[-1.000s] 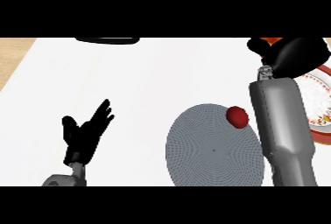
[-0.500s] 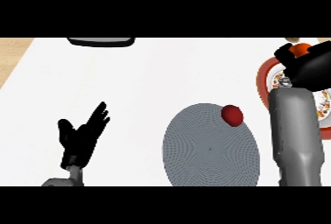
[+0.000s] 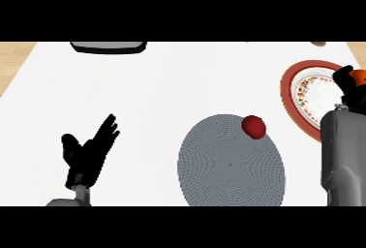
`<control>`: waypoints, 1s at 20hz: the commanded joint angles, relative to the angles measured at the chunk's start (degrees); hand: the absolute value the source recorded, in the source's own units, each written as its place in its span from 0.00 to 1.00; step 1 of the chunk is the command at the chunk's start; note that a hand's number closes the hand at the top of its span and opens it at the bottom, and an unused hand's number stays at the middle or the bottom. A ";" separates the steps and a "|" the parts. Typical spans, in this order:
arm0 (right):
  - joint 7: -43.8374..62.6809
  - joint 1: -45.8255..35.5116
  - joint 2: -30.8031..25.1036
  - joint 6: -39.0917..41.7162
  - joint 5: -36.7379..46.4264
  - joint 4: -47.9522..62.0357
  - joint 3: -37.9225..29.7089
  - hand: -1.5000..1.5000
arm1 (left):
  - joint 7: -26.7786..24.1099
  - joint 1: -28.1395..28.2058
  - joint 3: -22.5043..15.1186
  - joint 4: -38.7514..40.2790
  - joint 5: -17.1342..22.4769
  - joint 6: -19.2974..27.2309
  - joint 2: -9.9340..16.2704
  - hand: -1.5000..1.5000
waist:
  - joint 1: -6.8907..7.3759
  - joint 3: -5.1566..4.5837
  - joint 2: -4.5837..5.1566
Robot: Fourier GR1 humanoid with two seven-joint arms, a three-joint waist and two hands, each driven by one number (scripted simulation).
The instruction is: Pick the squash from the placemat and place it in the plate
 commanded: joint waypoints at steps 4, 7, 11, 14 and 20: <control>5.80 -1.82 -4.73 -6.93 -10.24 9.99 -9.78 1.00 | 2.27 0.03 0.11 0.46 0.48 -0.70 0.48 0.50 | -0.38 -0.15 0.10; 0.89 -2.04 -5.96 0.52 -17.05 17.22 -10.97 0.00 | 1.48 1.02 -0.22 0.70 -0.26 0.41 -0.44 0.50 | -0.81 -0.22 -0.25; -11.36 -2.87 -9.13 -5.95 -31.40 26.14 -10.45 0.00 | -0.61 -0.75 0.93 4.38 0.50 -0.21 -0.96 0.50 | -0.91 -0.17 -0.06; -23.17 -0.05 -10.49 -11.74 -41.37 27.20 -10.53 0.00 | 0.16 0.91 0.82 1.48 0.66 -0.82 0.03 0.50 | -0.78 -0.03 -0.13; -35.48 -2.09 -9.48 -20.31 -51.66 20.74 -8.32 0.00 | 1.59 1.42 0.06 -0.13 -0.08 -0.47 0.08 0.50 | -0.31 -0.03 -0.25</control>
